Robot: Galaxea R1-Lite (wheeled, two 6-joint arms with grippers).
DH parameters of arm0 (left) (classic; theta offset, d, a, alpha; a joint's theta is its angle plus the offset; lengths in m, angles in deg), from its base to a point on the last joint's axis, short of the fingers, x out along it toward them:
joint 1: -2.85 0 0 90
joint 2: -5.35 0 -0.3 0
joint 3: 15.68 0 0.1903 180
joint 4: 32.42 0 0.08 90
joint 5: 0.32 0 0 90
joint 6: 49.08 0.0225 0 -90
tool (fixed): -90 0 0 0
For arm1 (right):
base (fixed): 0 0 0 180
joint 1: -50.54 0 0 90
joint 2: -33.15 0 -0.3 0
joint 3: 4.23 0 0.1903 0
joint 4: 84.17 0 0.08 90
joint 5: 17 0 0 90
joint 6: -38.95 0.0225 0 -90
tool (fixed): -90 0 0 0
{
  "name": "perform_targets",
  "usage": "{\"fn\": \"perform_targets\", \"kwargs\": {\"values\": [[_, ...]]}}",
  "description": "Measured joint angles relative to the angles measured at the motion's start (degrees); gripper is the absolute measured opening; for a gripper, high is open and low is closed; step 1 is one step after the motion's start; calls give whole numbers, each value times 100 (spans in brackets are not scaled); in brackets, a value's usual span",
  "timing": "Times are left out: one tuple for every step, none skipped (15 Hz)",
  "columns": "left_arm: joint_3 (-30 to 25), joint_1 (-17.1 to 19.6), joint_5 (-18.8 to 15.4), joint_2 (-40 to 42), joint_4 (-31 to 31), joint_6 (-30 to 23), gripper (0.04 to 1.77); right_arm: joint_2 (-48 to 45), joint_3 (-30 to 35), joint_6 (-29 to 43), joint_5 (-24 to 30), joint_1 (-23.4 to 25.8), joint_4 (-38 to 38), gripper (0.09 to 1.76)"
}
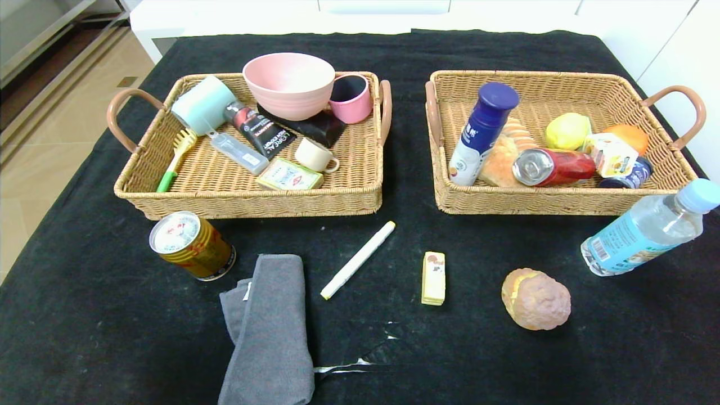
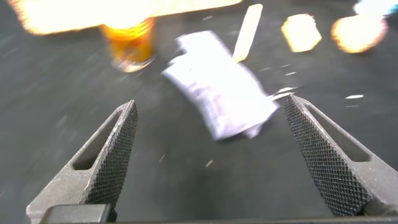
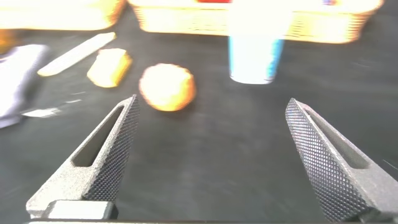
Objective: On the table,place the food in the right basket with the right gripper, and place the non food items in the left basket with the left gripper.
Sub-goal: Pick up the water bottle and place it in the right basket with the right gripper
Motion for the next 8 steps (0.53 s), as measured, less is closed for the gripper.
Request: {"fn": "perform_targets", "kwargs": {"values": [[230, -82, -199, -268, 1, -2, 172, 212, -119, 0, 285, 0, -12, 171], [433, -261, -317, -555, 11, -2, 172, 427, -201, -1, 523, -2, -17, 171], [601, -514, -385, -795, 9, -2, 172, 645, -265, -11, 735, -20, -23, 171], [750, -840, -424, -1035, 11, -2, 172, 833, -319, -22, 837, -72, -26, 171], [870, -1150, -433, -1274, 1, -4, 172, 1017, -391, -22, 877, -171, -28, 171], [1003, -1480, -427, -1599, -16, -9, 172, 1208, -478, -22, 890, -333, -30, 171], [1118, -1734, -413, -1932, -96, -9, 172, 1384, -566, -20, 890, -501, -39, 171], [1193, -1893, -396, -2205, -212, -11, 172, 1558, -649, -15, 875, -650, -78, 171]]}}
